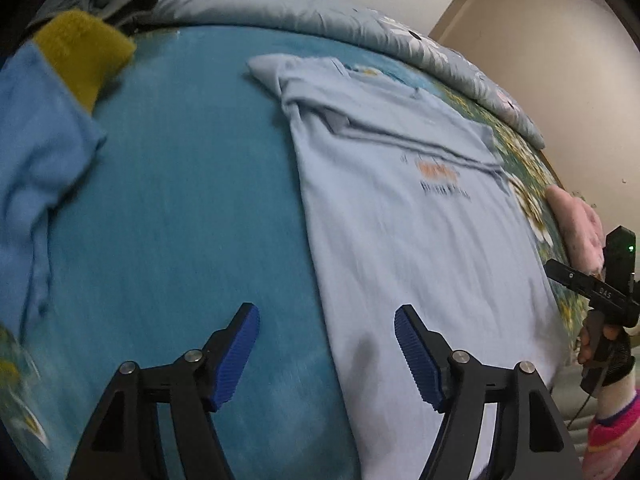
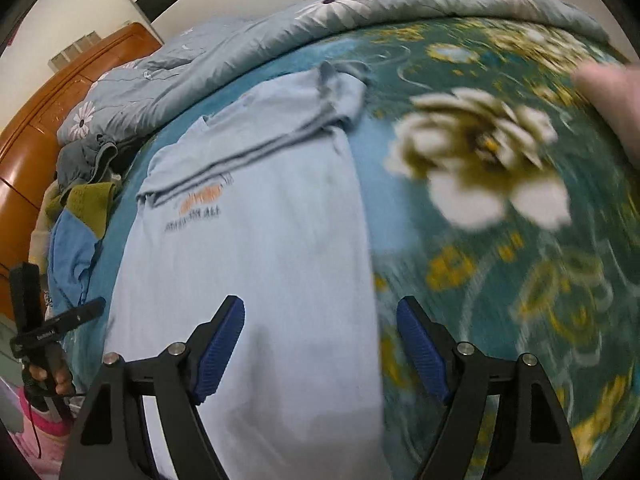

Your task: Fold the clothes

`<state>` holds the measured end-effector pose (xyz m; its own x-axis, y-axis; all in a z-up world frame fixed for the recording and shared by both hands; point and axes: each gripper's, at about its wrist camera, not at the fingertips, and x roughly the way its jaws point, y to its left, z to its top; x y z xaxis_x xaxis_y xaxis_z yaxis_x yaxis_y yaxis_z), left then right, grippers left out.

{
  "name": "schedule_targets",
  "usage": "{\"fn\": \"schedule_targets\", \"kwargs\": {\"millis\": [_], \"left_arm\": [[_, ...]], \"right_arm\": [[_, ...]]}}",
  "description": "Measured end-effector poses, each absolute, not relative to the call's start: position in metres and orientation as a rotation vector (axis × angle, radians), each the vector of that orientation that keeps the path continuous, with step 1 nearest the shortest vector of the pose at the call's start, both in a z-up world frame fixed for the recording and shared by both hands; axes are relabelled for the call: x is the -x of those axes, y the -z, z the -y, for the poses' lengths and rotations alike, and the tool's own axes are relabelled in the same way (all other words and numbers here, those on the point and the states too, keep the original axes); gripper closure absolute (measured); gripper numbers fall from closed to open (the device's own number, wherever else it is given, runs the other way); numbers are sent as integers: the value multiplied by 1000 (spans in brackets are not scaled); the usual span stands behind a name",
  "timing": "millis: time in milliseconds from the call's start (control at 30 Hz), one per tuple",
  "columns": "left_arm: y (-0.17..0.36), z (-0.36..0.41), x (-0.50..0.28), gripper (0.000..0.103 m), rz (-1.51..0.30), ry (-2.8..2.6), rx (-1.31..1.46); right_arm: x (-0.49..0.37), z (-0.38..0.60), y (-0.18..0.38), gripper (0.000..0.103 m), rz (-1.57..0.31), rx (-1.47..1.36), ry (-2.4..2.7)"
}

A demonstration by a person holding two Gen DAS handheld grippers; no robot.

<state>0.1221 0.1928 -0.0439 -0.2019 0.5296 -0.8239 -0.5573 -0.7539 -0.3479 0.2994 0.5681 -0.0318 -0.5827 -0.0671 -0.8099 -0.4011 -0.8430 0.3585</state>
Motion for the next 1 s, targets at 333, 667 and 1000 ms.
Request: {"fn": "schedule_targets", "kwargs": {"millis": [333, 667, 1000], "left_arm": [[47, -182, -172, 29, 28, -1865, 1420], [56, -162, -193, 31, 194, -1672, 1506], [66, -157, -200, 62, 345, -1591, 1559]], "right_arm": [[-357, -551, 38, 23, -826, 1294, -2558], [-386, -543, 44, 23, -990, 1266, -2650], [-403, -555, 55, 44, -1254, 1189, -2677]]}}
